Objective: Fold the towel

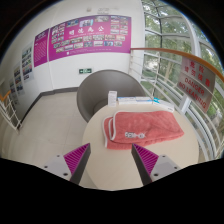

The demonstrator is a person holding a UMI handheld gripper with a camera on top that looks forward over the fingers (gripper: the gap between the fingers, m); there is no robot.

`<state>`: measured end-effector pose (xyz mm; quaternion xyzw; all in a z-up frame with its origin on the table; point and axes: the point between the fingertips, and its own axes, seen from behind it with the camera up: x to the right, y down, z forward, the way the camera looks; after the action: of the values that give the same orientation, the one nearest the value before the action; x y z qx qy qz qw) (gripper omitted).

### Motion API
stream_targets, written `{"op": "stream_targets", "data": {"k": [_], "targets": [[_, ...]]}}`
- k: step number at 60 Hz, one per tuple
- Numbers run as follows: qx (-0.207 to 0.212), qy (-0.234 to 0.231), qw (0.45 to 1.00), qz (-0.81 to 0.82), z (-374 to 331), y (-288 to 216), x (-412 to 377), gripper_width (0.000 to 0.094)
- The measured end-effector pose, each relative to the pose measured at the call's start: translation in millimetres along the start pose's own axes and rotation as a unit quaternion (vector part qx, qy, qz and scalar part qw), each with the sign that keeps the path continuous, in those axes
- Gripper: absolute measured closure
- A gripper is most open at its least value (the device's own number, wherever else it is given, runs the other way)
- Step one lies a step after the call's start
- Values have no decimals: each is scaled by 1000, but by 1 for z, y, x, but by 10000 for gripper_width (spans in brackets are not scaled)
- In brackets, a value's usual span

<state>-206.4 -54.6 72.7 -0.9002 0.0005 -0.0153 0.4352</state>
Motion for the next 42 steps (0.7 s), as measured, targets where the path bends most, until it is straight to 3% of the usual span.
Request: {"op": "stream_targets", "data": {"k": [10, 21, 26, 31, 39, 42], "targets": [[0, -4, 1000, -20, 103, -27, 2, 93], [-28, -1, 999, -36, 167, -19, 7, 204], [-15, -3, 999, -40, 173, -27, 10, 462], [-9, 21, 998, -65, 173, -30, 25, 849], [-16, 9, 997, -73, 173, -28, 19, 885], [-22, -17, 998, -52, 168, -30, 8, 886]]}}
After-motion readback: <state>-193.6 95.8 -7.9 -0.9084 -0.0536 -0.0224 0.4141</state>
